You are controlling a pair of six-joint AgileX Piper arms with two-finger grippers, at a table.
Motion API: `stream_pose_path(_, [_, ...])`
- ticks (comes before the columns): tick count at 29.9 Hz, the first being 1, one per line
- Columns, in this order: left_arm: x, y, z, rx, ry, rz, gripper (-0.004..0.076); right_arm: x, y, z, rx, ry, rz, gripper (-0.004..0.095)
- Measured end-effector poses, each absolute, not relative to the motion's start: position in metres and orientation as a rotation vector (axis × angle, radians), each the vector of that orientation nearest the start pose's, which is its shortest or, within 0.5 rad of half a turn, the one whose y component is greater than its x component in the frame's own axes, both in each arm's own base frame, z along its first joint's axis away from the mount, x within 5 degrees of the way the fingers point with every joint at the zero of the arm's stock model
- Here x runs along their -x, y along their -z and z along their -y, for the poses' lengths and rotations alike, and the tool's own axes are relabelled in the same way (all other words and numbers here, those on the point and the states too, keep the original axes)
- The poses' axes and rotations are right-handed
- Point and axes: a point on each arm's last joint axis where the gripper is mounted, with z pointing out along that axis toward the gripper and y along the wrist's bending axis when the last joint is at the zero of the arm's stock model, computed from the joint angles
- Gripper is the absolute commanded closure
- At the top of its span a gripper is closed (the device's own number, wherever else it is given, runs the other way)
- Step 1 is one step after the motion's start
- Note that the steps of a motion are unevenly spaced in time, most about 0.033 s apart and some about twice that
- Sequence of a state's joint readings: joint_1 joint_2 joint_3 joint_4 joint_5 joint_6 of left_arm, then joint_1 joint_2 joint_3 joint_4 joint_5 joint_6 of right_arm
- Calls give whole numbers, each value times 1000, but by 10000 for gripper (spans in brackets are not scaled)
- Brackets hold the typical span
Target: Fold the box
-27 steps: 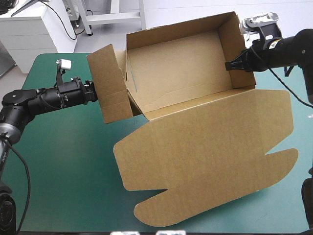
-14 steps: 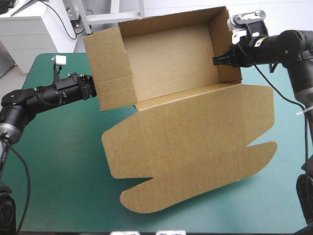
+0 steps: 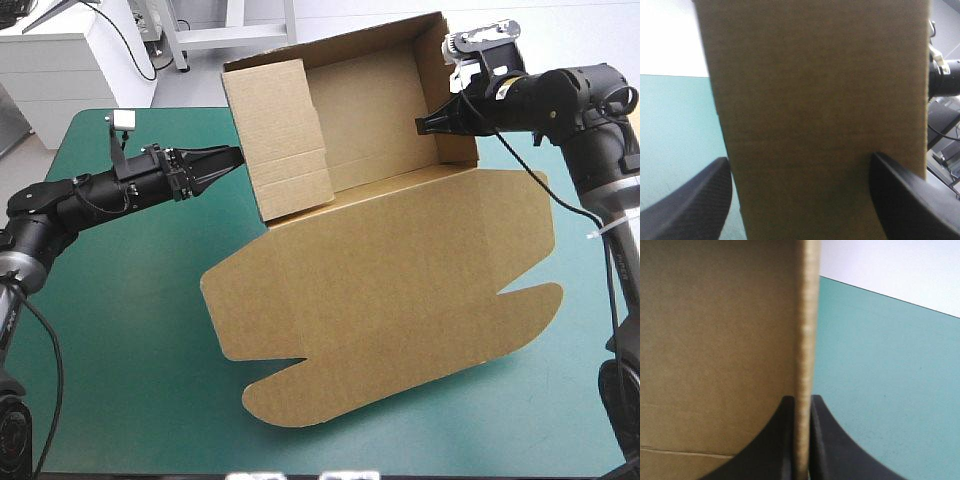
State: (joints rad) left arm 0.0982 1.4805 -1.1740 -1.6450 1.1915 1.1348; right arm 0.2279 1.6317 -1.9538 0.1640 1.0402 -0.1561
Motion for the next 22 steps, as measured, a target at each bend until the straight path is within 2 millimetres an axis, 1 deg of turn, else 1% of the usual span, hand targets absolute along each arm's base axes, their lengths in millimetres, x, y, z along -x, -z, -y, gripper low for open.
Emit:
stream_pose_path(2, [-303,-377,60,-393,1341,-1717,174,-338,-470,-93,408,-212,-2156,923])
stream_pose_path(6, [-303,-389,66,-431,1342,-1690,171,-338,-470,-94,395,-167,-2152,923])
stream_pose_path(12, [-303,-412,68,-467,1335,-1661,171,-339,-471,-97,369,-186,-2147,923])
stream_pose_path(17, [-302,-420,69,-513,1269,-1748,172,-339,-472,-98,361,-200,-2133,923])
stream_pose_path(22, [-303,-429,78,-529,1160,-1822,172,-340,-473,-99,356,-205,-2120,923])
